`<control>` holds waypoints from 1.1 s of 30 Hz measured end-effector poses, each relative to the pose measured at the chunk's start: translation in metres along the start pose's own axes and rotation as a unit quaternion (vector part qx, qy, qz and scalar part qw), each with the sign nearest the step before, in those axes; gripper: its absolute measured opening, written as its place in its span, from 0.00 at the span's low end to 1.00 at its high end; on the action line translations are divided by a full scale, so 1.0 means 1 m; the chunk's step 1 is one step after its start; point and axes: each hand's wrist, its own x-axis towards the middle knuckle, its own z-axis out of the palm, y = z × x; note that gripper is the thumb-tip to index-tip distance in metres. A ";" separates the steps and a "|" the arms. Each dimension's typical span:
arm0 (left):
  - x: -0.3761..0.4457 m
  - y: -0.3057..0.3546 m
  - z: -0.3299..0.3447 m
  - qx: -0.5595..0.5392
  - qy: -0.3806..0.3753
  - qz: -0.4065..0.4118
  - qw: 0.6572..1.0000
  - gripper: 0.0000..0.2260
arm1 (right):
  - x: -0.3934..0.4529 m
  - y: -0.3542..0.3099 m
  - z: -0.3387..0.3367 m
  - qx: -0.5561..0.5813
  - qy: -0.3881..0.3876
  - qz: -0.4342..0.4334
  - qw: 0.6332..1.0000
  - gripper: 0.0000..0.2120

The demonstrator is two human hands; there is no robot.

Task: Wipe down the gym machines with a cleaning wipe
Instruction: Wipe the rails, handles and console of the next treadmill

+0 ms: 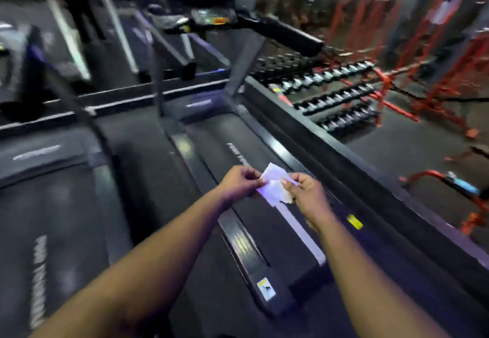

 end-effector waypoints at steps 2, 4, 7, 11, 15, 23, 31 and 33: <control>0.000 0.003 -0.021 0.046 0.060 -0.001 0.997 0.05 | 0.023 -0.003 0.019 0.004 -0.075 -0.008 0.997 0.06; -0.003 0.003 -0.041 0.102 0.096 -0.005 0.990 0.07 | 0.039 -0.009 0.038 0.005 -0.143 -0.003 0.990 0.06; -0.008 0.003 -0.077 0.180 0.152 -0.014 0.972 0.09 | 0.064 -0.014 0.074 -0.013 -0.209 -0.011 0.978 0.08; -0.022 0.002 -0.129 0.179 0.273 -0.027 0.945 0.06 | 0.096 -0.024 0.137 -0.025 -0.263 -0.024 0.964 0.12; -0.032 -0.007 -0.178 0.197 0.388 -0.041 0.899 0.05 | 0.122 -0.034 0.204 -0.049 -0.288 -0.056 0.955 0.06; -0.033 -0.033 -0.303 0.200 0.472 -0.057 0.857 0.05 | 0.166 -0.053 0.351 -0.058 -0.318 -0.058 0.944 0.07; -0.050 -0.052 -0.447 0.232 0.544 -0.095 0.801 0.07 | 0.192 -0.079 0.495 -0.063 -0.322 -0.013 0.945 0.11; -0.054 -0.052 -0.471 0.234 0.574 -0.088 0.780 0.06 | 0.192 -0.089 0.528 -0.047 -0.323 -0.018 0.945 0.12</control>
